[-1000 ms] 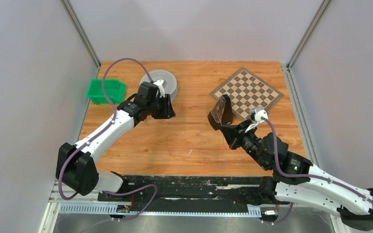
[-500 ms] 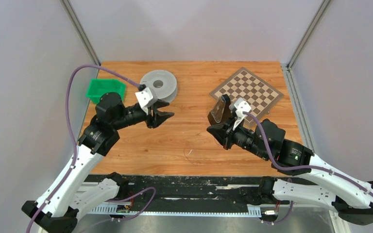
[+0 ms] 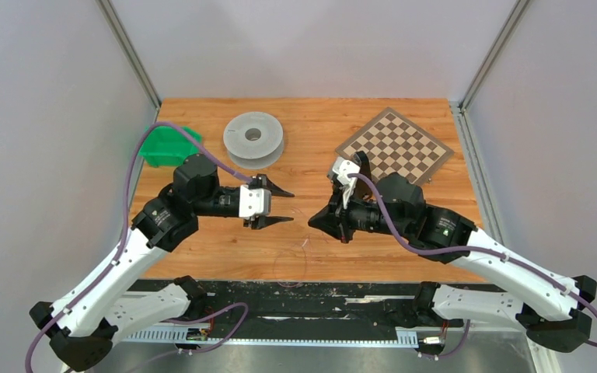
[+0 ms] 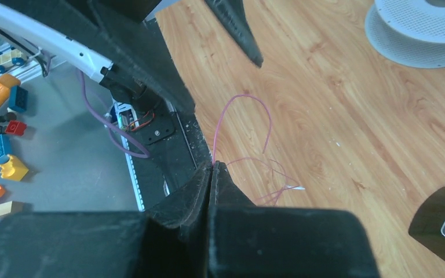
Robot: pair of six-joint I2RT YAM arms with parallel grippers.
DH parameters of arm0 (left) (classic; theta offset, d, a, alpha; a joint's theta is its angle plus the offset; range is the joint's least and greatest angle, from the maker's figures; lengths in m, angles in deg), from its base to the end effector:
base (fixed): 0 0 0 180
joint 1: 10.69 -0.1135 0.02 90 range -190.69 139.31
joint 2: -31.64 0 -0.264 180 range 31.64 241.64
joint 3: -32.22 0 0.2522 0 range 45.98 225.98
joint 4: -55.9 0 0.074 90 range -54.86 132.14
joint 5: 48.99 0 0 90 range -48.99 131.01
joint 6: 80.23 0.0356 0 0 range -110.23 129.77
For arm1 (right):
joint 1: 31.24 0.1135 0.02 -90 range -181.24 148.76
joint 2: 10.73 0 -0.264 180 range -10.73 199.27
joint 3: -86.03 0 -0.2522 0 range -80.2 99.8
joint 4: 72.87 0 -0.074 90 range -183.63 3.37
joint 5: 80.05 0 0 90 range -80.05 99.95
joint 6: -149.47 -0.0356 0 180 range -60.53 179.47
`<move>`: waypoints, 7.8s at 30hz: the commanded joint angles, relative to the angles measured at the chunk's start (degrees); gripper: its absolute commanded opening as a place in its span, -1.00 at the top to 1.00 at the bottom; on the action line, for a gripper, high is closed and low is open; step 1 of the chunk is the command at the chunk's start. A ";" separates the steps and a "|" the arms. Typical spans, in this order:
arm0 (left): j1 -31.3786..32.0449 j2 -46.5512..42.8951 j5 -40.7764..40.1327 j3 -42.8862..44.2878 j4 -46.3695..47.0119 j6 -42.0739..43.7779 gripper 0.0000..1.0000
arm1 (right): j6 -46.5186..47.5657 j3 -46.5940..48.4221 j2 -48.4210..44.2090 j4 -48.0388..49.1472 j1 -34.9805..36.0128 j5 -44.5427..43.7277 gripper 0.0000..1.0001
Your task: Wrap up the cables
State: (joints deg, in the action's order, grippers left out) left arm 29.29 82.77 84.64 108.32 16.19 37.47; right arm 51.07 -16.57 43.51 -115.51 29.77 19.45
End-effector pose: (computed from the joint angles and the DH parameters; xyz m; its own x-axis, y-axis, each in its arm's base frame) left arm 0.1217 -0.1341 0.4001 0.2812 0.2033 -0.9379 0.9551 0.0355 0.2941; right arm 0.0920 0.1782 0.3905 -0.2969 -0.2386 -0.9246 -0.9044 0.3808 0.1922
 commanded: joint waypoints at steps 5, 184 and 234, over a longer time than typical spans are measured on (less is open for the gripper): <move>5.14 2.26 -0.60 3.90 -6.01 6.79 -0.12 | 0.78 3.42 2.39 0.61 -1.42 6.97 1.00; -16.59 27.96 -46.83 10.96 2.35 -15.57 1.00 | -8.55 -21.87 -23.48 14.51 -6.31 -18.31 1.00; -22.88 3.32 -32.45 2.93 -7.03 -39.73 -0.17 | -12.16 -10.30 21.21 48.85 -6.23 6.12 1.00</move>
State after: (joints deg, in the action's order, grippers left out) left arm 9.86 88.78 50.85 110.01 10.68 2.32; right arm 41.56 -29.27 61.81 -72.52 23.70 23.64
